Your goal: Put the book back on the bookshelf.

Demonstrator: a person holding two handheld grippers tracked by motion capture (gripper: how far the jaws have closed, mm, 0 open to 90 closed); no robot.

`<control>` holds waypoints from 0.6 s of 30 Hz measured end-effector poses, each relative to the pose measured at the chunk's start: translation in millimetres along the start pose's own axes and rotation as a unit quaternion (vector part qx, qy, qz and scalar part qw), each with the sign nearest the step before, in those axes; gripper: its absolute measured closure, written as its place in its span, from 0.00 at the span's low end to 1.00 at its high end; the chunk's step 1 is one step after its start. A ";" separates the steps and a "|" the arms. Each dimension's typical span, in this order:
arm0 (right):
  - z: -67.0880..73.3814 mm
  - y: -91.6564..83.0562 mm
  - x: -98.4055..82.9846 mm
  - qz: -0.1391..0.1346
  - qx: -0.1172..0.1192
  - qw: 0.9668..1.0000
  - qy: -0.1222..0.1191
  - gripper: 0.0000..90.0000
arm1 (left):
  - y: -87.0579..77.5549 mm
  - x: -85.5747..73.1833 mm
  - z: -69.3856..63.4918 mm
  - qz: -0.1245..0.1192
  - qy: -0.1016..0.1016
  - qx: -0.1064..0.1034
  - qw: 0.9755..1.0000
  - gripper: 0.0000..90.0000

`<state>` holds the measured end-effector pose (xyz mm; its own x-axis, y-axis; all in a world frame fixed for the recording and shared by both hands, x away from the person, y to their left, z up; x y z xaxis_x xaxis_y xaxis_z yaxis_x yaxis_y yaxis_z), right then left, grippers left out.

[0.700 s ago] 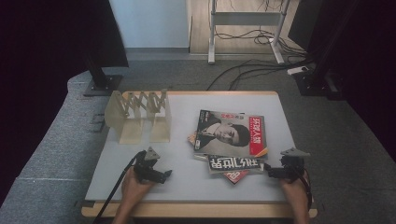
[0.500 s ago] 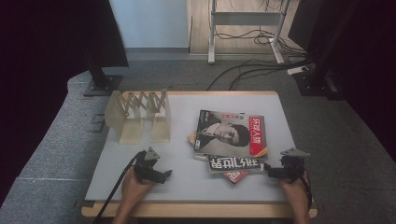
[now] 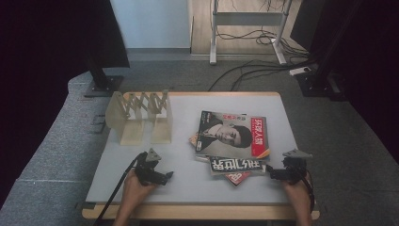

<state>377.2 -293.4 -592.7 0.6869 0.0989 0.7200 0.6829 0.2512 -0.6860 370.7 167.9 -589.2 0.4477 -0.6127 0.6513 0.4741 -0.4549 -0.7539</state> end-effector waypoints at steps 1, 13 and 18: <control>0.0 0.0 0.0 0.000 0.000 1.000 0.000 0.02 | 0.0 0.0 -0.1 0.000 -0.001 0.000 1.000 0.00; 0.4 -0.5 0.2 0.001 0.001 1.000 0.000 0.03 | -0.4 0.9 -0.9 0.004 0.000 -0.001 1.000 0.00; 1.9 -2.2 0.0 0.000 0.000 1.000 -0.001 0.05 | -1.6 6.7 -7.3 0.007 0.007 -0.030 1.000 0.00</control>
Point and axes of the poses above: each handheld gripper's, and its own axes: y roughly forward along the jaws, x roughly out of its top, z roughly to its left, the point moved 8 cm from there along y, roughly forward along the jaws, and after that the axes turned 8 degrees about y, right-handed, at the moved point
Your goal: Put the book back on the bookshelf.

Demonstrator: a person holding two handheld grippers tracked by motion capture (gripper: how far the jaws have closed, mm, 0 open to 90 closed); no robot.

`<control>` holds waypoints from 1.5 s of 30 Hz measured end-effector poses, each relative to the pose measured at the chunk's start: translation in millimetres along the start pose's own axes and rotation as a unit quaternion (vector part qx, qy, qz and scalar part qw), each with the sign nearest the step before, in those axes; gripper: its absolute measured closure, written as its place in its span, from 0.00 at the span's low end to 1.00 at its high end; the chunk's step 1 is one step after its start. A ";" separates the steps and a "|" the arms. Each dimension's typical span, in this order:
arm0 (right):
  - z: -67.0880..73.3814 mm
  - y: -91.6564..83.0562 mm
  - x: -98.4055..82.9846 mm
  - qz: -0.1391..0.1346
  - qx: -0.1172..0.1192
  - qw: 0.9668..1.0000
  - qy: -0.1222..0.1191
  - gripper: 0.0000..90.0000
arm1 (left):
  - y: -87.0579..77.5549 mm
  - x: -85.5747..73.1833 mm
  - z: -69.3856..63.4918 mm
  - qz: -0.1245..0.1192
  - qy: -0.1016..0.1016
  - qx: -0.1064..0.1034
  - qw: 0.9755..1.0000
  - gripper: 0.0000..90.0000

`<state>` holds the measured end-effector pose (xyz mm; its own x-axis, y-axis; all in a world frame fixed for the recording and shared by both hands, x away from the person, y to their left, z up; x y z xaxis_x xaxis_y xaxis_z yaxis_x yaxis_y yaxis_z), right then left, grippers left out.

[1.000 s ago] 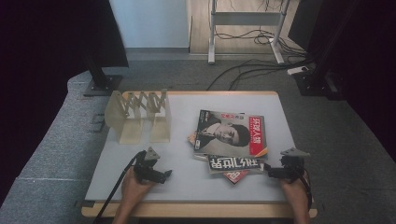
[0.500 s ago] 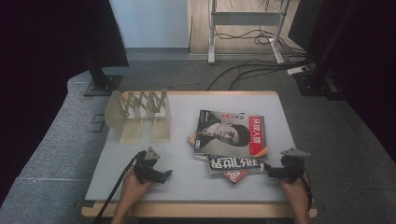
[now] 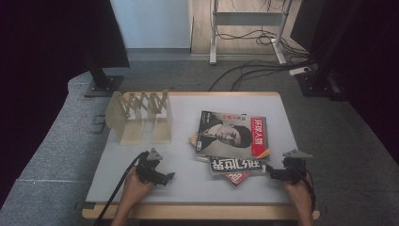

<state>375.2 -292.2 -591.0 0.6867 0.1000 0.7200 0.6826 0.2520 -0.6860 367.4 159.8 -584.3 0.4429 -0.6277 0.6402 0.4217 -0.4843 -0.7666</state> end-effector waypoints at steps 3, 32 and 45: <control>1.9 -1.3 -0.1 0.004 0.003 1.000 -0.008 0.03 | 0.0 2.7 -1.8 0.000 0.010 0.001 1.000 0.00; 28.6 -40.3 41.0 -0.032 0.063 0.997 -0.038 0.00 | 2.8 77.4 -1.5 -0.050 0.029 -0.031 0.998 0.00; 34.7 -22.9 59.9 -0.025 0.062 0.997 -0.048 0.00 | 17.9 118.5 -1.1 -0.060 0.054 -0.034 0.996 0.01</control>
Point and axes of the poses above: each handheld gripper's, and its own axes: y roughly forward along the jaws, x roughly out of its top, z roughly to its left, the point moved 8 cm from there along y, roughly forward along the jaws, and after that the axes turned 8 degrees about y, right-handed, at the moved point
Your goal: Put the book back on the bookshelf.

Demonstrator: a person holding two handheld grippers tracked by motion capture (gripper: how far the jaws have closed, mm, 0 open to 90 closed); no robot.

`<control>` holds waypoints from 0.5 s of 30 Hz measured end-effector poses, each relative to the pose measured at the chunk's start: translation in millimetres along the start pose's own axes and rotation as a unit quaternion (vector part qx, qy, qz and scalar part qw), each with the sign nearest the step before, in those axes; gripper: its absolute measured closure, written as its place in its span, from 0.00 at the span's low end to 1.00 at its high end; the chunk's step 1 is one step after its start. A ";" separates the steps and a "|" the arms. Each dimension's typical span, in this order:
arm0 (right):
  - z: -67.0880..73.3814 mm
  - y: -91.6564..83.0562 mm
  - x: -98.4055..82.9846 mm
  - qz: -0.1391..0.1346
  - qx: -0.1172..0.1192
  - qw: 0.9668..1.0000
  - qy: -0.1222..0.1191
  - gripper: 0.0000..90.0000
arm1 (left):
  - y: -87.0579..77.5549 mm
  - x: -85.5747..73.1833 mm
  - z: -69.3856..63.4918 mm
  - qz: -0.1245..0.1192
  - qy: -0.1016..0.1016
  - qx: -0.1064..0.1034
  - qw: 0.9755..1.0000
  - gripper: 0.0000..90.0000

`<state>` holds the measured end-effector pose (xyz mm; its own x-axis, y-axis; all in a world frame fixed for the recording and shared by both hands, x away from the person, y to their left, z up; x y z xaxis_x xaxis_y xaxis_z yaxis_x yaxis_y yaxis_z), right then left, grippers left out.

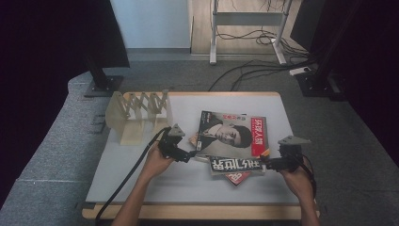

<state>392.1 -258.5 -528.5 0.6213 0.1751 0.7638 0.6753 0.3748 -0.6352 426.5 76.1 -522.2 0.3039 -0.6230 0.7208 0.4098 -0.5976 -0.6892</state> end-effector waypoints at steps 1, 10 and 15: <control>0.1 1.6 0.9 0.001 -0.001 1.000 -0.002 0.00 | 0.0 0.0 0.0 0.000 0.000 0.000 1.000 0.01; 0.1 14.2 8.7 0.006 -0.004 1.000 -0.005 0.00 | 19.7 17.9 3.0 -0.006 0.006 -0.011 1.000 0.02; -1.4 23.4 15.2 0.007 -0.006 1.000 -0.009 0.00 | 33.5 24.9 7.9 0.008 0.010 -0.009 1.000 0.01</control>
Point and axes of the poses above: each handheld gripper's, and its own axes: y roughly forward along the jaws, x roughly out of its top, z roughly to its left, the point moved 8 cm from there along y, roughly forward along the jaws, and after that the axes turned 8 degrees about y, right-handed, at the moved point
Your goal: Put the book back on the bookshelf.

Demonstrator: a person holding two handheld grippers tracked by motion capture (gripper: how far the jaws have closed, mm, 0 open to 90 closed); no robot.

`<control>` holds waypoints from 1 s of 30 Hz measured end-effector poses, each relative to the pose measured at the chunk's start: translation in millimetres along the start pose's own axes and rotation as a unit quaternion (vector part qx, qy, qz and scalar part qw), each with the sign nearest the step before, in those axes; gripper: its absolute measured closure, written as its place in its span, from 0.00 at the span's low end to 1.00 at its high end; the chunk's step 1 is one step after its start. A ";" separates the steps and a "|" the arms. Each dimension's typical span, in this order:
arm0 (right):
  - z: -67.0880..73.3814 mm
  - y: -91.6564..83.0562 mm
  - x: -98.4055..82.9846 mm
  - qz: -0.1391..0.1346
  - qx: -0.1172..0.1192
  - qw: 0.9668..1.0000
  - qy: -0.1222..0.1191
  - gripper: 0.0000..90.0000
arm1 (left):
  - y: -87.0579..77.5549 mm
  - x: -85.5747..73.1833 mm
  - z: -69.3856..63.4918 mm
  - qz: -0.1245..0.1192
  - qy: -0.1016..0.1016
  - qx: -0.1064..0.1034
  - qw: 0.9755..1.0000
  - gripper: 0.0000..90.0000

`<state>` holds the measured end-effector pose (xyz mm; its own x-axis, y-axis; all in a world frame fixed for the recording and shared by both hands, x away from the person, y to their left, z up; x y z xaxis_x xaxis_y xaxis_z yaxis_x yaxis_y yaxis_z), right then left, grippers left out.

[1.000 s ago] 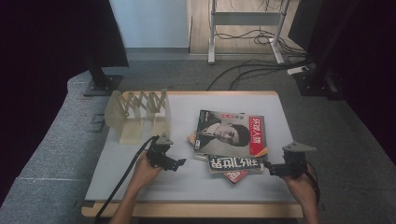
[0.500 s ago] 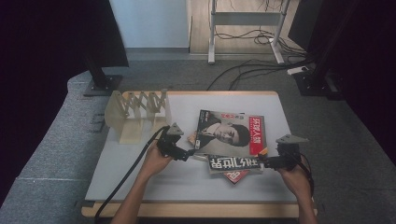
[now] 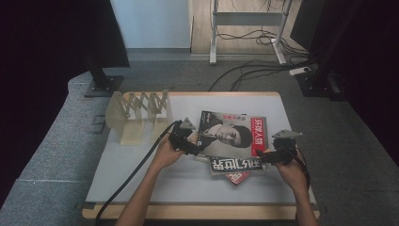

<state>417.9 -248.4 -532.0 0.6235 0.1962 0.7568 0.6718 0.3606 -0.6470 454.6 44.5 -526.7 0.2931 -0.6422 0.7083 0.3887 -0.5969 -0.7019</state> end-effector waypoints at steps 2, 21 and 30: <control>-0.5 4.7 2.1 0.002 0.000 1.000 0.000 0.00 | 5.3 3.4 0.1 0.004 0.006 -0.001 1.000 0.01; -5.0 41.4 1.3 0.017 0.034 0.999 0.012 0.03 | 47.9 1.8 6.0 0.010 -0.017 -0.023 1.000 0.00; -4.4 43.3 -0.3 0.014 0.039 0.999 0.025 0.01 | 48.2 1.2 4.0 0.009 -0.020 -0.018 1.000 0.00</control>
<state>448.5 -236.8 -560.7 0.6619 0.1628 0.7317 0.6216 0.4263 -0.6572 477.1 17.0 -559.4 0.3350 -0.6334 0.6976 0.3508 -0.6033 -0.7162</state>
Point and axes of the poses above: each handheld gripper's, and its own axes: y roughly forward along the jaws, x roughly out of its top, z roughly to its left, the point moved 8 cm from there along y, roughly forward along the jaws, and after that the axes turned 8 degrees about y, right-handed, at the moved point
